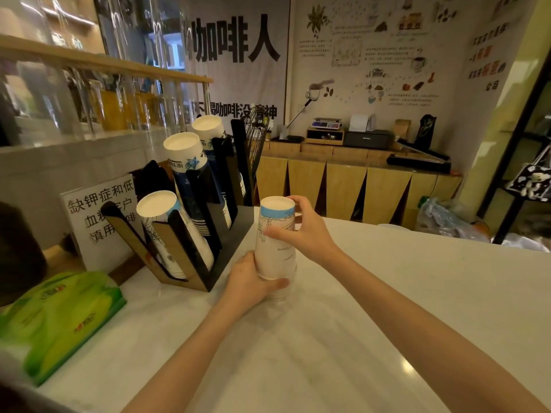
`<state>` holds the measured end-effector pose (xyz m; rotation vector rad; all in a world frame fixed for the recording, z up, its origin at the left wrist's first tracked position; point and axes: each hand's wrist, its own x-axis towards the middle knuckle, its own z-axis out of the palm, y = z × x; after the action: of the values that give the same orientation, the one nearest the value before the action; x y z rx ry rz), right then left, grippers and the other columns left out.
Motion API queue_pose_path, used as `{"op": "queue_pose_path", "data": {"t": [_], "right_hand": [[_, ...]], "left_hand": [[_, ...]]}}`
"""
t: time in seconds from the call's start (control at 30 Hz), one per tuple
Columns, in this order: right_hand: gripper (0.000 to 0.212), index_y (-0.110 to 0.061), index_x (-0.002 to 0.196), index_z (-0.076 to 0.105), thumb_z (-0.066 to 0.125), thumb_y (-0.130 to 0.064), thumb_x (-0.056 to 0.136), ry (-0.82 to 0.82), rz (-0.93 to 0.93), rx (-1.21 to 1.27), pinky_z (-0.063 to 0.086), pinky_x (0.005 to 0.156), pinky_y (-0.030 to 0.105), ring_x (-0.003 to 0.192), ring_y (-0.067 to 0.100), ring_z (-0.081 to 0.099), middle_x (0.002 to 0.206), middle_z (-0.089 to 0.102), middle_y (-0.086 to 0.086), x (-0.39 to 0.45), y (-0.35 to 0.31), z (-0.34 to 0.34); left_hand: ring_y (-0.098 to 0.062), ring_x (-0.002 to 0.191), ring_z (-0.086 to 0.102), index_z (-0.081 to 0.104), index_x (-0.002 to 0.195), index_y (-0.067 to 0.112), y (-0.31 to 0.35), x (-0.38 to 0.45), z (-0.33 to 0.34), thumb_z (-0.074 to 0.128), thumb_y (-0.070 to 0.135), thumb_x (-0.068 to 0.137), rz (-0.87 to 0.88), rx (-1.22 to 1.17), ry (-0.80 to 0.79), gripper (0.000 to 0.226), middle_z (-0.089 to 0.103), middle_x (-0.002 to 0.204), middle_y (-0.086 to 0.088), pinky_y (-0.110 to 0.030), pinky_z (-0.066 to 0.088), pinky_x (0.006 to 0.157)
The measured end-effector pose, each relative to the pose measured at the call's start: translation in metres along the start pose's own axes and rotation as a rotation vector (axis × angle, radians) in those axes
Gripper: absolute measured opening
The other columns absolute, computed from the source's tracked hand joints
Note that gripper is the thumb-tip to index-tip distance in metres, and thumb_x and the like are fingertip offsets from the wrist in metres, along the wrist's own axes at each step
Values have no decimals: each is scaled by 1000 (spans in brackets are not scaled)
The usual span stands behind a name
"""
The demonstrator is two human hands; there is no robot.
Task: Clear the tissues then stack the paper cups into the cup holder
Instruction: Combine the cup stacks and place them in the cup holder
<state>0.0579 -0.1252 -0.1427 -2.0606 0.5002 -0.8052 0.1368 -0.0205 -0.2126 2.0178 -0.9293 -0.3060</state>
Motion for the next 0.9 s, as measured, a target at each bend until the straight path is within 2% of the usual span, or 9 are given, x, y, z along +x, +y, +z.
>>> {"op": "queue_pose_path", "data": {"t": [0.07,0.13,0.23,0.33,0.4,0.5,0.63,0.77,0.9], "right_hand": [[76,-18,135,32,74,-30,73,-60,67,28,46,82,24,109,11,46,127,49,-1,-2,5,0],[64,-19,134,34,66,-35,80,-99,161,173,45,89,31,117,17,49,124,48,-3,-4,11,-1],[48,-17,129,42,47,-43,89,-80,291,392,41,100,39,120,24,50,131,52,6,-10,30,-2],[60,-18,136,34,55,-41,85,-110,398,388,38,106,41,122,24,48,137,48,9,-22,55,1],[71,-20,140,27,64,-30,81,-176,409,325,40,103,37,123,25,47,138,46,7,-32,66,7],[78,-22,140,27,71,-23,76,-182,385,327,48,87,27,118,22,49,134,47,3,-43,73,17],[75,-23,138,35,74,-28,74,-152,346,377,51,94,37,119,24,52,136,51,7,-49,73,23],[66,-19,136,38,69,-26,79,-125,289,352,50,77,19,112,19,54,128,54,0,-50,61,16],[63,-19,133,43,70,-29,78,-76,256,387,51,91,34,114,22,56,130,57,5,-45,43,7]], "left_hand": [[-22,119,50,39,128,18,-1,0,0,79,42,58,-2,-12,-10,84,53,131,-4,-39,46,97],[-22,121,49,36,129,18,-4,0,-2,80,39,58,3,-46,-43,87,51,133,-4,-38,44,97],[-21,124,46,29,134,20,-9,-1,-5,83,33,56,31,-71,-90,96,47,138,-3,-37,42,99],[-20,126,43,21,138,24,-11,-6,-3,85,25,54,61,-102,-100,105,44,140,-1,-37,40,102],[-19,129,41,16,139,28,-12,-9,0,85,24,52,77,-129,-99,111,42,141,1,-38,40,103],[-21,129,40,14,140,27,-12,-12,4,84,24,55,76,-146,-86,110,41,142,0,-40,41,104],[-20,124,45,23,137,24,-9,-16,4,84,26,56,72,-159,-70,101,46,138,-1,-37,45,100],[-12,115,51,31,135,23,-5,-20,-2,84,34,55,115,-180,-16,96,52,133,2,-27,46,91],[-8,104,50,34,136,22,11,-26,-16,82,26,59,144,-214,66,91,55,130,-1,-27,46,89]]}}
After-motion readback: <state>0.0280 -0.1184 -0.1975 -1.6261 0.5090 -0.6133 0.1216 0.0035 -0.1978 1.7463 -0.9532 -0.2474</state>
